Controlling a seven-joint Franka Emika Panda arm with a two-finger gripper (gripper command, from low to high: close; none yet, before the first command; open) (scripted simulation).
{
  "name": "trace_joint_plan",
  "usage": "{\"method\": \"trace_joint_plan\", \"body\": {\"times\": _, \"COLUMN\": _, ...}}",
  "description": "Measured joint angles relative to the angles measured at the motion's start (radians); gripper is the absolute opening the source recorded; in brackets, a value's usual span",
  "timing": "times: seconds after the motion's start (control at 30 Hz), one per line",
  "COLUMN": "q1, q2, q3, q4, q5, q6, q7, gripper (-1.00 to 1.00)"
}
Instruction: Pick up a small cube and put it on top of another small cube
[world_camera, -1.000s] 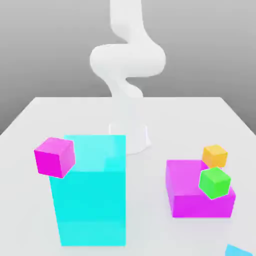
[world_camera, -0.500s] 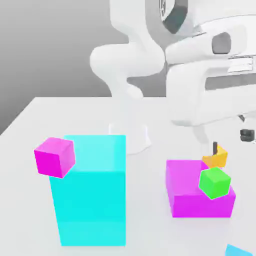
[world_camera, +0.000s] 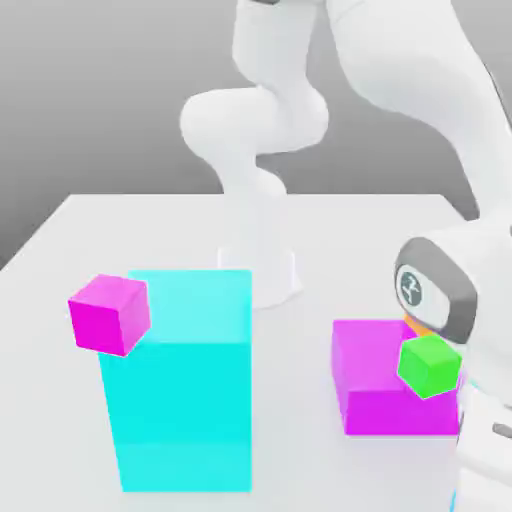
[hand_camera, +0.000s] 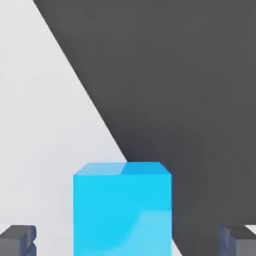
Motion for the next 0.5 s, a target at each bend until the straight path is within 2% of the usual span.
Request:
{"method": "trace_joint_plan", "body": {"times": 0.23, "q1": 0.002, "q2": 0.002, "q3": -0.001, "q4": 0.000, "q5": 0.001, "q6": 0.000, "q7": -0.001, "gripper": -1.00}}
{"method": "trace_joint_plan", "body": {"times": 0.37, "q1": -0.010, "q2": -0.120, "q3": 0.009, "q4": -0.026, "q5": 0.022, "q6": -0.095, "q7": -0.009, "gripper": -1.00}}
{"method": "trace_joint_plan", "body": {"times": 0.5, "q1": -0.067, "q2": -0.265, "q3": -0.056, "q4": -0.050, "q5": 0.074, "q6": -0.214, "q7": 0.083, "gripper": -1.00}}
